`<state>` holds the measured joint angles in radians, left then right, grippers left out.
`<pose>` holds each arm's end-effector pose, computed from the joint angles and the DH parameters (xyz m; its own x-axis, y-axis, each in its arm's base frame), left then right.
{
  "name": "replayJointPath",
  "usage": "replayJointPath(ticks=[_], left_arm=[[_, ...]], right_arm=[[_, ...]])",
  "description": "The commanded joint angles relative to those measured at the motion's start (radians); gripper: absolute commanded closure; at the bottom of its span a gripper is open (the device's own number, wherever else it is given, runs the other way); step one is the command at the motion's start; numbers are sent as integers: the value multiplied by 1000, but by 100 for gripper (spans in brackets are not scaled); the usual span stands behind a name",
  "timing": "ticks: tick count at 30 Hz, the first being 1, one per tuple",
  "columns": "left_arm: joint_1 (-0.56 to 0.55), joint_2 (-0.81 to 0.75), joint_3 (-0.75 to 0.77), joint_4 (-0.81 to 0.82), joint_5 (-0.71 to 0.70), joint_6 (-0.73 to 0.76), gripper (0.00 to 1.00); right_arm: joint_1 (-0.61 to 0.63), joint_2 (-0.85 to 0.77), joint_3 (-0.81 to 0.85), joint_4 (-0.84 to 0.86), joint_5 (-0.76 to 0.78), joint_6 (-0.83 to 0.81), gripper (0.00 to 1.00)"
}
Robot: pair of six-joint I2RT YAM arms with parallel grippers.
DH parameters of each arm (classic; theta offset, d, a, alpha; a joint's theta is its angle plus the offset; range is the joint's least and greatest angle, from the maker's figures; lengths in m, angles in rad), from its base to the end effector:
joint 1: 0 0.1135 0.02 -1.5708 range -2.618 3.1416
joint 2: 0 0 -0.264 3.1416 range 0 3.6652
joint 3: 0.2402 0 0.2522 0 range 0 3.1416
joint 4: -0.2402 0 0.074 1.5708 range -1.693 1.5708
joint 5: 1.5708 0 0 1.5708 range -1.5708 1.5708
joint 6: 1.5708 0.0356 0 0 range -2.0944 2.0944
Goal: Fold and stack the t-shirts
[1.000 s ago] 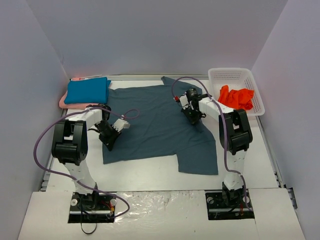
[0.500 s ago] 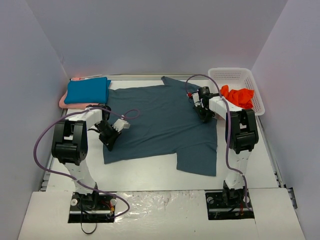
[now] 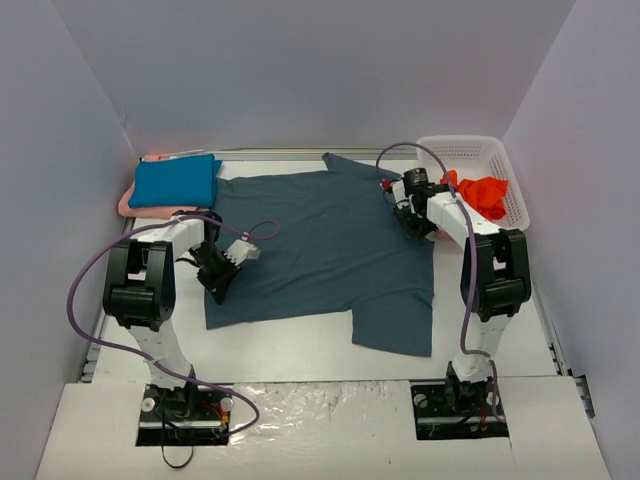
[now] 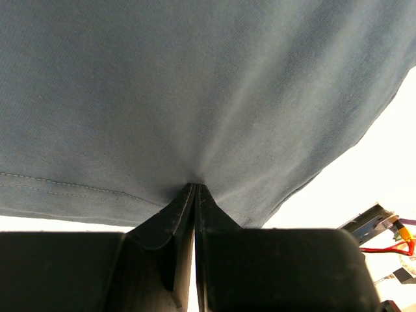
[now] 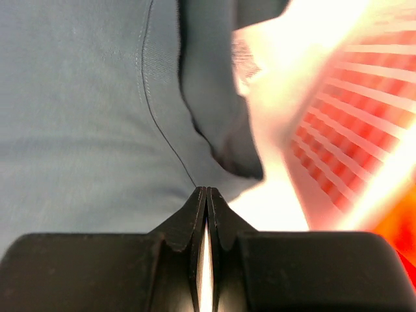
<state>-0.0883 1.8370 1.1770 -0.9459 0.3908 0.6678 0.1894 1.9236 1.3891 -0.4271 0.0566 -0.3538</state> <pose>0.3136 -0.0414 0.1586 -0.7394 0.6403 -0.2082 0.6700 0.6695 -0.3207 0.4082 0.0762 0.1982 -0.7015 -0.4867 -0.5207 -0.4255 0.8720 -0.2418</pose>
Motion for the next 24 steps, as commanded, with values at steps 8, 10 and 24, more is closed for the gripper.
replayJointPath(ticks=[8,10,24], left_arm=[[10,-35,-46,-48,-20,30,98],[9,-39,-54,-45,-23,30,98],[10,-58,-86,-39,-23,26,98]], right_arm=[[-2,-49,165,-90,-83,-31,100],[-2,4,232,-94,-96,-28,100],[21,324,580,-131,-35,-2,100]])
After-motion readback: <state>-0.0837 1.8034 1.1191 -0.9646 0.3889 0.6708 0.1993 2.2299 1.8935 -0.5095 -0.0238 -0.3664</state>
